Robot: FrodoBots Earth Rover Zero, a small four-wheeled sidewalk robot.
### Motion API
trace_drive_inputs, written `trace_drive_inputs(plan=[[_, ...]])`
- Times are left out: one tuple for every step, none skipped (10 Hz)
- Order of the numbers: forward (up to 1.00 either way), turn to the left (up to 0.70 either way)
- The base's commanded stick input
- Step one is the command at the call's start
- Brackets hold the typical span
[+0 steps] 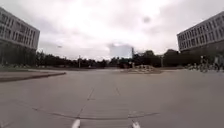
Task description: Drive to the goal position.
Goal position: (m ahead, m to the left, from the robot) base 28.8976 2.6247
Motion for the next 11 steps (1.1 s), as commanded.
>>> trace_drive_inputs(plan=[[1.00, -0.02], [1.00, 0.00], [1.00, 0.00], [1.00, 0.00], [1.00, 0.00], [1.00, 0.00], [1.00, 0.00], [1.00, 0.00], [1.00, 0.00], [1.00, 0.00], [1.00, 0.00]])
